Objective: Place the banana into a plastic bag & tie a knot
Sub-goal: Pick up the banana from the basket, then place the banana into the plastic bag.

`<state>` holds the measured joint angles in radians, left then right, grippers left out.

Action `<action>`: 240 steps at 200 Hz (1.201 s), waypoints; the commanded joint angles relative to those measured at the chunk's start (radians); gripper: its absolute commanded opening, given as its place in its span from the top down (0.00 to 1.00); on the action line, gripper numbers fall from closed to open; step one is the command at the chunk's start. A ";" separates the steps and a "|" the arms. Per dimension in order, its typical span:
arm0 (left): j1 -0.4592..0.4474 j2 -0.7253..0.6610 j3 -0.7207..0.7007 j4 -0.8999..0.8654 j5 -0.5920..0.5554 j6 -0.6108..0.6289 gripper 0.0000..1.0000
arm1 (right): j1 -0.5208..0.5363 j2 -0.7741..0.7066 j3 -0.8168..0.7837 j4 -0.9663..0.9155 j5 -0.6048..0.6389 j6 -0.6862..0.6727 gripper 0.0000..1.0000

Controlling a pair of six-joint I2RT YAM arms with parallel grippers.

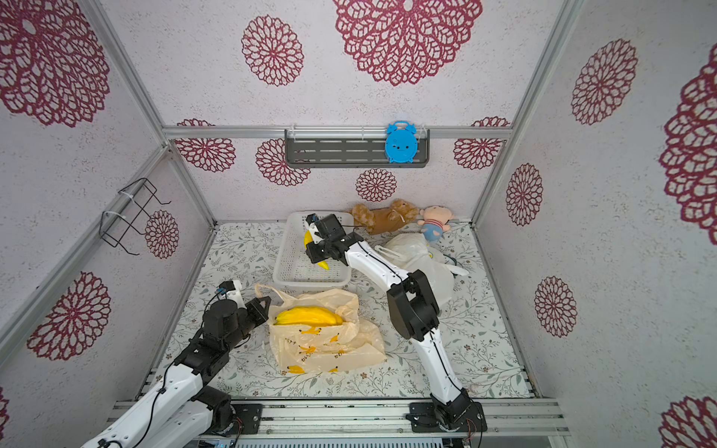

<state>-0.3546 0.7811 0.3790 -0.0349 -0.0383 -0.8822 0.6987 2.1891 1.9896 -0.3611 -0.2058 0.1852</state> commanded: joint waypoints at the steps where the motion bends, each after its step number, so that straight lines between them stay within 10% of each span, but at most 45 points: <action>1: -0.005 0.011 0.030 0.013 -0.010 0.019 1.00 | 0.008 -0.109 -0.090 0.098 -0.141 -0.002 1.00; 109: -0.003 0.013 0.166 -0.088 0.043 0.029 1.00 | 0.108 -0.429 -0.738 0.499 -0.292 -0.107 1.00; 240: -0.004 0.020 0.123 -0.003 0.042 0.011 1.00 | 0.229 -0.655 -1.022 0.492 -0.185 -0.192 1.00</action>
<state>-0.3546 0.8097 0.5121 -0.0811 -0.0059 -0.8684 0.9020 1.5635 0.9630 0.1112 -0.4213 0.0357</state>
